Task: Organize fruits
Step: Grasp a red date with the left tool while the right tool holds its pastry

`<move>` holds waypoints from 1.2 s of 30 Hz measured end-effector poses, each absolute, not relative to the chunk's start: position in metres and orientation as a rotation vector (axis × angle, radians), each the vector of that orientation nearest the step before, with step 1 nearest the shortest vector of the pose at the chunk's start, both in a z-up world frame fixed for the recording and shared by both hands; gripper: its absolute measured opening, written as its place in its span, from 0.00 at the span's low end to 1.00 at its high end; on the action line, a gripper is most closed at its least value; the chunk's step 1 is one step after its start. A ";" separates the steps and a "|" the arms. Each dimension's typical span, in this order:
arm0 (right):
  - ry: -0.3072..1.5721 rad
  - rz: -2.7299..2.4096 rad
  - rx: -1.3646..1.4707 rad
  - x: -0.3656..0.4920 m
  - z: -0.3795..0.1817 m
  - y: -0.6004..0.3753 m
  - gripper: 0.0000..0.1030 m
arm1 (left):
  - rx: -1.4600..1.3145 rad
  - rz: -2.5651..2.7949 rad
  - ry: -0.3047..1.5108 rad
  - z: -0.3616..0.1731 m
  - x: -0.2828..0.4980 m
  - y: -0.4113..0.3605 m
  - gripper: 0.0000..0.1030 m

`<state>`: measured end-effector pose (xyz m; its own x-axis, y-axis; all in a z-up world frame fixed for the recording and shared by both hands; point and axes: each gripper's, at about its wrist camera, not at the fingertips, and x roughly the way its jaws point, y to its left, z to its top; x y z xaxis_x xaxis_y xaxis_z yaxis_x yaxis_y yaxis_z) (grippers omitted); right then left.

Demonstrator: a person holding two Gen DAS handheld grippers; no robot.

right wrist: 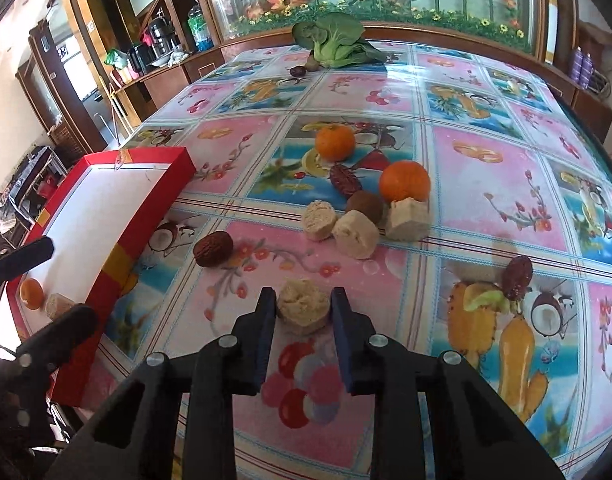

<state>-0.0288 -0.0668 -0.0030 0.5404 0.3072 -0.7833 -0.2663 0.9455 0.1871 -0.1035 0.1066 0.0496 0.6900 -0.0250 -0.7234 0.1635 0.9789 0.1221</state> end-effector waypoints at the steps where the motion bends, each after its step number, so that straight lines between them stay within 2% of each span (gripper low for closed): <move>1: 0.940 0.341 0.056 -0.029 -0.003 -0.069 0.26 | 0.182 -0.118 0.815 0.048 -0.100 0.104 0.86; 11: 0.930 0.290 0.042 -0.040 -0.004 -0.087 0.26 | 0.218 -0.209 0.902 0.026 -0.055 0.064 0.85; 13: 0.930 0.295 0.045 -0.040 -0.004 -0.088 0.26 | 0.225 -0.218 0.917 0.021 -0.046 0.059 0.75; 18: 0.930 0.300 0.049 -0.040 -0.004 -0.090 0.26 | 0.191 -0.237 0.997 0.005 -0.021 0.054 0.61; 24: 0.931 0.309 0.068 -0.040 -0.005 -0.092 0.26 | 0.164 -0.260 1.014 0.003 -0.015 0.051 0.51; 29: 0.930 0.304 0.062 -0.041 -0.005 -0.091 0.26 | 0.171 -0.279 1.003 0.003 -0.018 0.046 0.37; 33: 0.927 0.295 0.048 -0.043 -0.004 -0.088 0.26 | 0.185 -0.293 0.990 0.004 -0.022 0.039 0.21; 36: 0.922 0.279 0.013 -0.046 -0.004 -0.083 0.26 | 0.199 -0.282 0.977 0.004 -0.025 0.035 0.19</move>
<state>-0.0457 -0.0829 -0.0042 0.5707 0.2429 -0.7844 -0.2319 0.9641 0.1298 -0.0245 0.0353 0.0036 0.5280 -0.1452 -0.8368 0.3226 0.9457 0.0394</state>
